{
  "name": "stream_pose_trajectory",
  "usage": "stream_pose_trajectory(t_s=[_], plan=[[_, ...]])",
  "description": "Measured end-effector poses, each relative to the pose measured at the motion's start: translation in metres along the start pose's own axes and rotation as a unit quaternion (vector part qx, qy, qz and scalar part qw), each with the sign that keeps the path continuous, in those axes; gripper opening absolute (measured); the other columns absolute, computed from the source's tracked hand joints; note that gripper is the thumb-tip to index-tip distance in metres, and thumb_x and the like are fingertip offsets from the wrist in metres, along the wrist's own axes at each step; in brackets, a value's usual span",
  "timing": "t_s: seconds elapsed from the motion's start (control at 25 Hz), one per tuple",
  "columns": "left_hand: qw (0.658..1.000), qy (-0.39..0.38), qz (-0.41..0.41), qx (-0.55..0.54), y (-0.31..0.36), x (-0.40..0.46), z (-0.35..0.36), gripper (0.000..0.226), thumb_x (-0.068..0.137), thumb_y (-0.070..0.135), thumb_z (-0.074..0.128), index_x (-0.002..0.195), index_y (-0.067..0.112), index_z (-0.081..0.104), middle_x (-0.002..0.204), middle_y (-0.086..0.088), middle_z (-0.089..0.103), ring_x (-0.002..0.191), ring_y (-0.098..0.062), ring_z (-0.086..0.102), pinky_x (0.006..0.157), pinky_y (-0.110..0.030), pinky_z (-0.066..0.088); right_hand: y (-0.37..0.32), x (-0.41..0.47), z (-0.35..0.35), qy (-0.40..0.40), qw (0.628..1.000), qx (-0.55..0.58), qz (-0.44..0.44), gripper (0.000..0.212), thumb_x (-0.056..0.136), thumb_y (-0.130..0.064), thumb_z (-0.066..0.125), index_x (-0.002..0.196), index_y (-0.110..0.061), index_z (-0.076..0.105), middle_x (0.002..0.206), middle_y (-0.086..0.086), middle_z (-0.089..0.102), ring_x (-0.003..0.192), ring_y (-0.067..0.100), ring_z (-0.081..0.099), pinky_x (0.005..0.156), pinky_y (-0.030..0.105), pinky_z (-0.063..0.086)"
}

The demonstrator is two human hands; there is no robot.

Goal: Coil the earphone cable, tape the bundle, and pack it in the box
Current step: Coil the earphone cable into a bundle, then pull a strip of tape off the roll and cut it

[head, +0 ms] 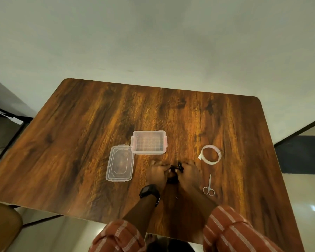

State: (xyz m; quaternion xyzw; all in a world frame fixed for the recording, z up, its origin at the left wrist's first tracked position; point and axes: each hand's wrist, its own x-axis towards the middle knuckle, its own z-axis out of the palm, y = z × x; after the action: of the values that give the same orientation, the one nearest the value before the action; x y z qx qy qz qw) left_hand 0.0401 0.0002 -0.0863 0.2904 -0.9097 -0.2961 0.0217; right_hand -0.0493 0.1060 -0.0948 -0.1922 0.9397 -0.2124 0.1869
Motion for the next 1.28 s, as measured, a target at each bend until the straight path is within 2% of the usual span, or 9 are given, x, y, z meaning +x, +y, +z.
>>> stream_pose_trajectory(t_s=[0.12,0.28,0.44,0.56,0.68,0.76,1.0,1.16,1.28], plan=[[0.998,0.019,-0.042,-0.033,-0.003,0.000,0.001,0.024,0.090,0.028,0.060,0.111,0.027,0.070,0.115,0.003,0.061,0.106,-0.018,0.054,0.088,-0.033,0.048,0.001,0.004,-0.007,0.002,0.999,-0.035,0.007,0.043,0.083,-0.045,0.067,0.124,-0.032,0.063,0.140,0.001,0.051,0.134,0.028,0.036,0.108,0.048,0.035],[0.994,0.031,-0.067,-0.083,-0.008,0.007,-0.002,0.023,0.081,0.029,0.069,0.103,0.026,0.074,0.105,0.006,0.064,0.099,-0.014,0.057,0.087,-0.036,0.051,0.006,0.006,-0.025,0.051,0.995,0.091,0.012,0.044,0.077,-0.055,0.067,0.112,-0.028,0.068,0.122,0.001,0.060,0.119,0.026,0.048,0.095,0.043,0.045],[0.991,0.029,-0.068,-0.109,-0.007,0.008,-0.005,0.029,0.079,0.025,0.074,0.106,0.016,0.075,0.105,-0.001,0.066,0.097,-0.019,0.060,0.088,-0.036,0.050,0.036,0.007,-0.062,0.162,0.984,0.075,0.007,0.037,0.087,-0.018,0.064,0.124,-0.014,0.064,0.136,0.010,0.052,0.125,0.032,0.050,0.097,0.042,0.048],[0.988,0.013,-0.075,-0.131,-0.009,0.007,-0.008,0.032,0.082,0.024,0.073,0.113,0.014,0.072,0.111,-0.003,0.067,0.100,-0.020,0.061,0.090,-0.034,0.050,0.063,0.008,-0.078,0.102,0.995,0.005,0.016,0.049,0.089,-0.016,0.059,0.137,-0.025,0.054,0.147,0.004,0.043,0.128,0.029,0.048,0.097,0.046,0.052],[0.990,0.005,-0.069,-0.125,-0.010,0.001,-0.019,0.031,0.089,0.025,0.066,0.119,0.016,0.069,0.118,-0.002,0.066,0.107,-0.019,0.061,0.095,-0.030,0.047,0.081,0.011,-0.080,0.063,0.998,-0.006,-0.021,0.048,0.089,-0.005,0.057,0.135,-0.022,0.057,0.143,0.007,0.053,0.121,0.031,0.056,0.096,0.046,0.052],[0.991,0.039,-0.059,-0.110,-0.011,-0.004,-0.029,0.026,0.092,0.023,0.062,0.116,0.017,0.071,0.118,-0.002,0.069,0.110,-0.019,0.061,0.095,-0.026,0.042,0.084,0.011,-0.079,0.059,0.996,0.040,-0.051,0.039,0.089,-0.004,0.061,0.125,-0.018,0.065,0.132,0.007,0.063,0.119,0.027,0.058,0.099,0.040,0.049],[0.981,0.100,0.045,-0.157,0.051,-0.012,-0.088,0.028,0.086,0.035,0.068,0.110,0.022,0.071,0.107,0.009,0.068,0.098,-0.005,0.061,0.083,-0.025,0.051,0.023,-0.020,-0.097,0.046,0.966,0.232,-0.099,0.029,0.085,-0.005,0.070,0.114,-0.012,0.071,0.110,-0.003,0.067,0.098,0.011,0.062,0.075,0.008,0.043],[0.975,0.065,0.077,-0.197,0.079,-0.020,-0.119,0.058,0.073,0.043,0.079,0.125,0.024,0.063,0.121,0.015,0.060,0.110,0.000,0.055,0.090,-0.017,0.045,-0.013,-0.050,-0.109,0.048,0.942,0.297,-0.151,0.024,0.087,-0.013,0.069,0.111,-0.018,0.072,0.105,-0.006,0.068,0.094,0.008,0.064,0.071,0.014,0.048],[0.977,0.075,0.155,-0.129,0.076,-0.034,-0.134,0.053,0.076,0.031,0.079,0.126,0.026,0.061,0.126,0.011,0.061,0.118,-0.004,0.051,0.101,-0.027,0.044,-0.026,-0.071,-0.119,0.055,0.927,0.328,-0.177,0.024,0.087,-0.014,0.070,0.110,-0.020,0.073,0.101,-0.008,0.068,0.093,0.006,0.064,0.073,0.016,0.048]])
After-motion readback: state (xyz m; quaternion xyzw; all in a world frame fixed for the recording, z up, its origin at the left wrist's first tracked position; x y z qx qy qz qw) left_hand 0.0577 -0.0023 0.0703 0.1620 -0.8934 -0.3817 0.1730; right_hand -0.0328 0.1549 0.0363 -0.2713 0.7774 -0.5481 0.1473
